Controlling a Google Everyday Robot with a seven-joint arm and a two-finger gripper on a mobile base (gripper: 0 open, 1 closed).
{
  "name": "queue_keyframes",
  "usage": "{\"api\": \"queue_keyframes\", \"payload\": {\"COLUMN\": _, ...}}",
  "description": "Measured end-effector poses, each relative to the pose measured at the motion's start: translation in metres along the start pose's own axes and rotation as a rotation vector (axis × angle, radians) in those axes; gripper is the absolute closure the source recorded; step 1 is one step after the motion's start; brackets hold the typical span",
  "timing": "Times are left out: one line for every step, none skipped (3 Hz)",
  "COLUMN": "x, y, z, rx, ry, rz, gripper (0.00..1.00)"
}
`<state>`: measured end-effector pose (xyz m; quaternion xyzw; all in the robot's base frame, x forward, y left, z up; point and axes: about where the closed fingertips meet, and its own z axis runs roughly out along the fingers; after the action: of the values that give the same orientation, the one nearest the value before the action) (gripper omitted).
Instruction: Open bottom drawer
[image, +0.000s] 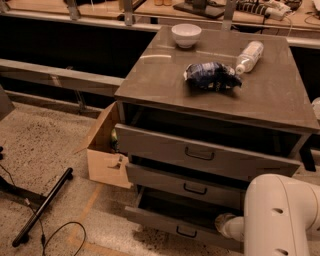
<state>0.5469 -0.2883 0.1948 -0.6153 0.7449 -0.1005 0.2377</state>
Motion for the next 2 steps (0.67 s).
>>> {"api": "queue_keyframes", "payload": {"x": 0.007, "y": 0.011, "z": 0.005, "rx": -0.067, "ry": -0.016, "rz": 0.025, "gripper": 1.0}}
{"api": "queue_keyframes", "payload": {"x": 0.01, "y": 0.031, "z": 0.007, "rx": -0.157, "ry": -0.041, "rz": 0.031, "gripper": 1.0}}
